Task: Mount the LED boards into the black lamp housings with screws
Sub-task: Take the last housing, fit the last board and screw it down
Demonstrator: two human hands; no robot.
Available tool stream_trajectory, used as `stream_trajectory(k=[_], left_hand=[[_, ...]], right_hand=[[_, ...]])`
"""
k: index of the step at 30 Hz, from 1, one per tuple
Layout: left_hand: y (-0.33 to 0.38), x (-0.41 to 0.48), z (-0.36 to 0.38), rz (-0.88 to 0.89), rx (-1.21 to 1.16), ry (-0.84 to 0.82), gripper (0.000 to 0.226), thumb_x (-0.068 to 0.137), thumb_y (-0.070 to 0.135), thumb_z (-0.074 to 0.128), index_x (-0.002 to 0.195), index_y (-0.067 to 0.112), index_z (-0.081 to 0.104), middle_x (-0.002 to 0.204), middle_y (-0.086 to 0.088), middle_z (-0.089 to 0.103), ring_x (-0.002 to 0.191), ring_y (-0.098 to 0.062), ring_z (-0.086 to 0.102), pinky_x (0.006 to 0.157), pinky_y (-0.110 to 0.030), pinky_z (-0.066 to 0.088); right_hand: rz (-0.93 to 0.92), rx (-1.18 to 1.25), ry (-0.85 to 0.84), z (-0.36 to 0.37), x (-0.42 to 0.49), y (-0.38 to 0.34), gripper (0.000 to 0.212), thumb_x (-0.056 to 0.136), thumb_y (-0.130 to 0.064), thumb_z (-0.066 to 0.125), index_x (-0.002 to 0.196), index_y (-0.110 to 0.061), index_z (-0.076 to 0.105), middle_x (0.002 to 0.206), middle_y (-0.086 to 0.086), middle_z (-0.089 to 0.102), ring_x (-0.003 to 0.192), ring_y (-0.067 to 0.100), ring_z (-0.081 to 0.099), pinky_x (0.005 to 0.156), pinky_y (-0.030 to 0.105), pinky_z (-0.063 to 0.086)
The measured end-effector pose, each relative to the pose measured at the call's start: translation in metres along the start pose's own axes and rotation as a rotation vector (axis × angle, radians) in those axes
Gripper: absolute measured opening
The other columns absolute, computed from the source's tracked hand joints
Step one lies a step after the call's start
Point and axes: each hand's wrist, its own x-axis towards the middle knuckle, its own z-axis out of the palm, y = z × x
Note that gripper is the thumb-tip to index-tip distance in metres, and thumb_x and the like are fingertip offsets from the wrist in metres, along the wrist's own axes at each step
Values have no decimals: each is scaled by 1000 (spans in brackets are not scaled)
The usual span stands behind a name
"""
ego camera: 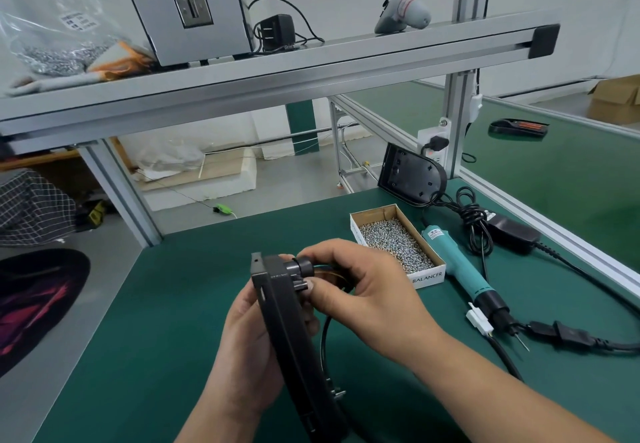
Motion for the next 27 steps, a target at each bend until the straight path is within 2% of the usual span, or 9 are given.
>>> stream_trajectory(k=[5, 8, 9, 11, 13, 17, 21, 25, 27], left_hand=[[-3, -3, -2, -45, -9, -13, 73, 44, 35, 94, 99, -3, 66, 72, -17, 56, 62, -28, 53, 44, -28, 50], [-2, -3, -4, -54, -85, 6, 21, 72, 28, 74, 80, 10, 78, 72, -12, 58, 61, -24, 56, 44, -26, 51], [-1, -2, -6, -72, -101, 1, 21, 73, 31, 72, 76, 12, 78, 72, -10, 58, 62, -23, 56, 44, -25, 51], [-1, 1, -7, -109, -131, -64, 37, 59, 42, 92, 77, 13, 77, 73, -7, 57, 61, -21, 56, 46, -24, 51], [1, 2, -7, -142, -139, -102, 59, 37, 43, 105, 77, 13, 75, 73, -6, 55, 60, -21, 54, 47, -25, 51], [1, 3, -4, -110, -142, -99, 71, 35, 42, 106, 88, 9, 71, 79, -9, 52, 69, -24, 43, 48, -27, 51], [4, -2, -2, -89, -112, -61, 95, 23, 43, 107, 97, 5, 63, 78, -11, 54, 68, -27, 45, 46, -28, 51], [6, -3, 3, -32, -58, -30, 103, 23, 48, 107, 104, 3, 63, 74, -11, 60, 60, -25, 57, 46, -28, 50], [5, -2, 3, 0, -52, -8, 99, 34, 49, 106, 111, 5, 62, 76, -10, 63, 60, -24, 58, 48, -28, 50]], right_hand=[[6, -27, -30, -1, -2, -4, 7, 101, -11, 72, 107, -13, 69, 76, 8, 73, 60, 28, 73, 67, 46, 61], [-8, -49, -48, 1, -1, -6, 14, 101, -7, 70, 114, -12, 70, 83, 6, 74, 66, 24, 75, 72, 44, 62], [-8, -54, -48, 2, -1, -6, 17, 102, -3, 68, 117, -10, 71, 85, 4, 74, 70, 18, 76, 72, 38, 62], [23, 0, -39, 2, 0, -5, 18, 102, 4, 63, 115, -5, 71, 86, 4, 72, 74, 6, 72, 67, 22, 59], [26, 33, -23, 1, 0, -5, 16, 101, 7, 64, 112, -1, 72, 84, 4, 71, 72, 5, 71, 64, 17, 56], [-6, 53, 10, 4, -1, -8, 23, 100, 9, 63, 110, -6, 76, 83, 3, 69, 68, -4, 66, 59, 11, 52], [26, 188, 42, 9, -2, -9, 42, 100, 10, 61, 104, -27, 79, 78, -3, 72, 63, 0, 65, 58, 15, 53], [44, 249, 50, 10, -2, -7, 27, 100, 4, 65, 111, -15, 81, 78, 2, 71, 66, 13, 66, 60, 27, 56], [56, 277, 58, 11, -2, -7, 25, 101, 3, 65, 112, -13, 80, 78, 4, 71, 66, 15, 67, 60, 28, 57]])
